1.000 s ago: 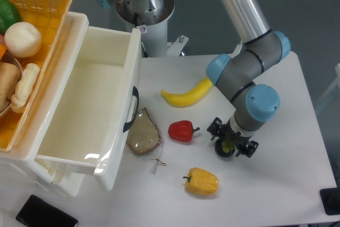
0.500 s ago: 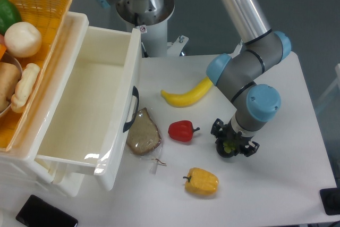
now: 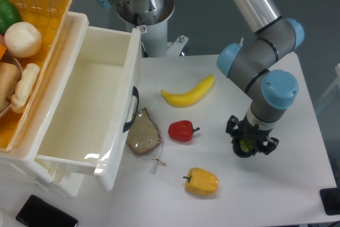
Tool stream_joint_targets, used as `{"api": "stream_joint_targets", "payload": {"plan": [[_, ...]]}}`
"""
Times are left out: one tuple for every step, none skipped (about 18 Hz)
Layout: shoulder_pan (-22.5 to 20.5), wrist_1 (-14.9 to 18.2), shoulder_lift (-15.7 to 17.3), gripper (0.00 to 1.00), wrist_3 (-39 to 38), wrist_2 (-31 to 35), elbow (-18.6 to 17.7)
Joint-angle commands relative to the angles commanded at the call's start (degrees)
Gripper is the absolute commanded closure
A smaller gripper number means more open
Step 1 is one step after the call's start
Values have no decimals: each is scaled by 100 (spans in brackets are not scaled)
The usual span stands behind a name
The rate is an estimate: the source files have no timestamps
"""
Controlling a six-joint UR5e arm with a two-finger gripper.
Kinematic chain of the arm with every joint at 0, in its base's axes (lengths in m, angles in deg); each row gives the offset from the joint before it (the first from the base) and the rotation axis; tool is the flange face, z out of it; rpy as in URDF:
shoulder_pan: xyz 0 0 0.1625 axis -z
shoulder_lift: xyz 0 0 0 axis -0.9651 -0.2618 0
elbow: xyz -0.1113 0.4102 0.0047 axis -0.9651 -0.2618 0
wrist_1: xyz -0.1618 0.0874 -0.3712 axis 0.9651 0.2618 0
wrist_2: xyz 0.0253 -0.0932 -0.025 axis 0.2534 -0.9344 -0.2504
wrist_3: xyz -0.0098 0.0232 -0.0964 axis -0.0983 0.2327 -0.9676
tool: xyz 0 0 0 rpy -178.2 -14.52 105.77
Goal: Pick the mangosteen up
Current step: 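Lift the grasped mangosteen up off the table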
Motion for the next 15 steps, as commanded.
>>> {"api": "stream_joint_targets", "payload": {"plan": [[-105,0,9,84,175,-17,53],[-184,9,0,84,429,-9,114],[-194,26,9,84,588,17,202],[-185,53,0,84,607,70,316],[-202,70,9,84,599,88,413],[-211,97,9,84,607,88,492],[-229,201,18,84,607,88,589],[-229,324,18,83,616,105,685],[-238,430,35,83,642,140,765],[-246,518,53,82,651,175,818],[-247,536,70,82,651,176,818],[-273,554,70,82,660,176,827],[-273,554,88,82,651,184,818],[-273,554,105,82,651,185,818],[-282,554,106,82,651,185,809]]}}
